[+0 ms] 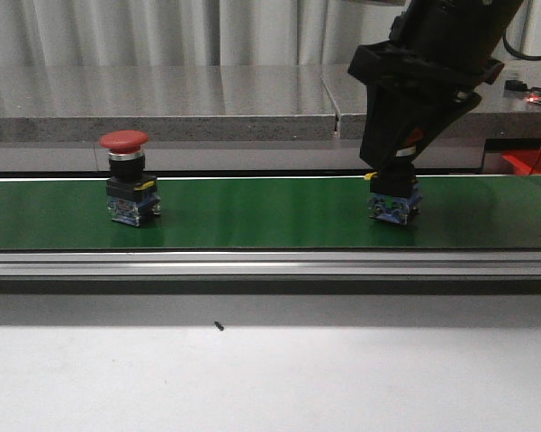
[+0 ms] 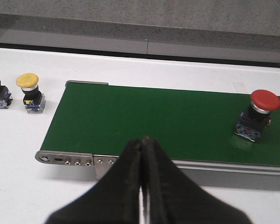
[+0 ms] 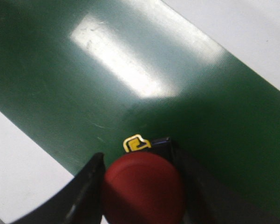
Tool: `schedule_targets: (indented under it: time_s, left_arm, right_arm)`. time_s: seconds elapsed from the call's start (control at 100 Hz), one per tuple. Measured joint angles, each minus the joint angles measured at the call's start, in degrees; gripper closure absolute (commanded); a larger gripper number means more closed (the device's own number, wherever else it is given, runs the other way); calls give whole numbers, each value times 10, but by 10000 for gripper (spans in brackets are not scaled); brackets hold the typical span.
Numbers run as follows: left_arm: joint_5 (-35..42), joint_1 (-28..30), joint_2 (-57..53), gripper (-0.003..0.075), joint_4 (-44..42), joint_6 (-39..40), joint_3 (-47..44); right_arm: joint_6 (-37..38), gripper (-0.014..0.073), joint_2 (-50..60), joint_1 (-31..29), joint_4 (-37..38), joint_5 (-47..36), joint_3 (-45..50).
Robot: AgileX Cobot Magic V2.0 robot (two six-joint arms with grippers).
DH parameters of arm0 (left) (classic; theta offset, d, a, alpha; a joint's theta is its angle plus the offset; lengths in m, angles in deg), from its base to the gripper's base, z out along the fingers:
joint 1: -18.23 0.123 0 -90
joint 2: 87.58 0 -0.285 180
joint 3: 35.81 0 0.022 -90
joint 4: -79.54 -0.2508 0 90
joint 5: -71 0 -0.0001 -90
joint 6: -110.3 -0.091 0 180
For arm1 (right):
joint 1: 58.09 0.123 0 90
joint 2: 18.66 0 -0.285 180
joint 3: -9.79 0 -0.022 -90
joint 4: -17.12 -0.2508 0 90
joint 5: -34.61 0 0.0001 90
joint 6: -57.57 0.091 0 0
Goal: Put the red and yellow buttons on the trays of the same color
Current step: 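Grasp the red button with the right gripper and lift it off, then carry the red button into the red tray, open right gripper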
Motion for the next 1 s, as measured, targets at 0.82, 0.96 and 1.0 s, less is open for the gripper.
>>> schedule_targets:
  time_s: [0.82, 0.96, 1.0]
  left_arm:
    - [0, 0, 0, 741, 0, 0, 0]
    - [0, 0, 0, 741, 0, 0, 0]
    - [0, 0, 0, 741, 0, 0, 0]
  right_arm:
    - [38, 339, 11, -319, 32, 119, -187]
    - [40, 339, -2, -390, 32, 101, -188]
    - [42, 339, -8, -408, 32, 92, -188]
